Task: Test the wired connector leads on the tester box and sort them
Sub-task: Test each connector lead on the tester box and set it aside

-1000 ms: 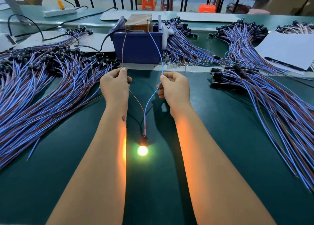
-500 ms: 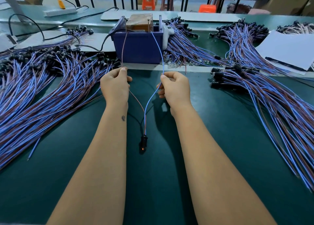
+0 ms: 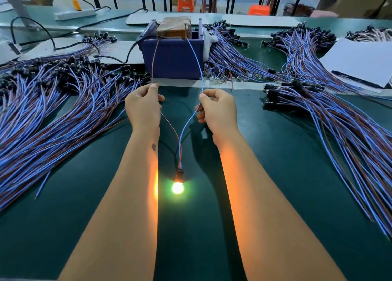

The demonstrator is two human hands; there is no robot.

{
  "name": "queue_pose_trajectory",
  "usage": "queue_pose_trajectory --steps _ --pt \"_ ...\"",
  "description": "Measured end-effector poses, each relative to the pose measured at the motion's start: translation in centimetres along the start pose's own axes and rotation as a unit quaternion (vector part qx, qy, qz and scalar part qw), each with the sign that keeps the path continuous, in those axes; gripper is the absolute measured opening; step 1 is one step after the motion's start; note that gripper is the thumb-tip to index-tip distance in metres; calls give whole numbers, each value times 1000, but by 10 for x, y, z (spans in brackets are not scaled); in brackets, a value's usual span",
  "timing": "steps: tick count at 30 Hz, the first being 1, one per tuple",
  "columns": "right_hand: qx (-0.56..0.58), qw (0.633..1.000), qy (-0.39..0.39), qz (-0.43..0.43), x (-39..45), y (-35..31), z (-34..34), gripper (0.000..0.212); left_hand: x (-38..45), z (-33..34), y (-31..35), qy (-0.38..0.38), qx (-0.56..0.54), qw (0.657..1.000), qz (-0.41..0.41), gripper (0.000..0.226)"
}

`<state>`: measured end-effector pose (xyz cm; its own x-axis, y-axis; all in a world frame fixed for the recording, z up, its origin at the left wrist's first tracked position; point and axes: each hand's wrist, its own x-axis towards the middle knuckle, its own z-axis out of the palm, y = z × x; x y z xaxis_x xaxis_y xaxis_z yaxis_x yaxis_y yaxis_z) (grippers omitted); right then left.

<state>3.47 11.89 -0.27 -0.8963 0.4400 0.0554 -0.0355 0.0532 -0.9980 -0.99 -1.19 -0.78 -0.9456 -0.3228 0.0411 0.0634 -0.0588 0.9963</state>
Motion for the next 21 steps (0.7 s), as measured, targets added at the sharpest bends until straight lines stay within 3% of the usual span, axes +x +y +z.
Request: queue_pose_trajectory --steps 6,13,17,21 --pt "33 998 -4 -53 0 -1 0 10 -7 7 1 -63 21 997 29 14" --pt "-66 990 -78 -95 -2 4 10 11 -26 20 8 -191 -54 980 4 17" --pt "-79 986 -125 -73 -3 1 3 16 -21 15 5 -148 -30 988 18 18" --pt "-170 962 -211 -43 -2 -2 -7 16 -13 6 7 -90 -74 993 8 23"
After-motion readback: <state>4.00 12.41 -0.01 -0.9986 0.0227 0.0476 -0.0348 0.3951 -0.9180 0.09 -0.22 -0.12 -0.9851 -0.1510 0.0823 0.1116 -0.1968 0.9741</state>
